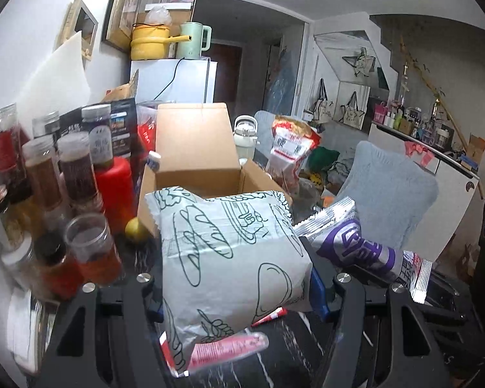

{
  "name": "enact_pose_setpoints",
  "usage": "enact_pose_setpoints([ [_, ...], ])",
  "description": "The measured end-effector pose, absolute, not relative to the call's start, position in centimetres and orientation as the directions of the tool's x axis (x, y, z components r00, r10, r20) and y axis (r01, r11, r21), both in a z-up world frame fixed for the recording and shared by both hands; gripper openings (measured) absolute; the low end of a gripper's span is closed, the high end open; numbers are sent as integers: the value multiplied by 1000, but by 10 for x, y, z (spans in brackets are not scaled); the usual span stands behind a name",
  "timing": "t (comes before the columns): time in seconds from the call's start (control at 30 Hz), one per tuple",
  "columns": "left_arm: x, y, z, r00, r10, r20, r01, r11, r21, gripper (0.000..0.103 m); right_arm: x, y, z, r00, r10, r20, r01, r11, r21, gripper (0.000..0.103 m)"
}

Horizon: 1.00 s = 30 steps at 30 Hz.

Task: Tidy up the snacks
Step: 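Carry the white bag with left tool while right tool carries GOZI bag over box, then open the left tool over the box while the right tool drops the GOZI bag inside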

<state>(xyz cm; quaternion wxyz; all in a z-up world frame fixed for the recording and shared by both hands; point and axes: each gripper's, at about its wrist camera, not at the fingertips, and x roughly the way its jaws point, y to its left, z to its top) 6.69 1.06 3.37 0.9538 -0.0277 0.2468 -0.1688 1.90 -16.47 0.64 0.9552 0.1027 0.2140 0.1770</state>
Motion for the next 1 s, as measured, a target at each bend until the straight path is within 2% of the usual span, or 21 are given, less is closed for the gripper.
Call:
enact_pose_setpoints([
  [0.63,215,14,55,822,-327,-466,280,945,-170,63,157,-156,42,839,386,-383,-325,921,217,40],
  [1.0,295,12,25,808,-285,-516,219,958,-186,63,249,-161,28,822,382,-423,-327,924,199,40],
])
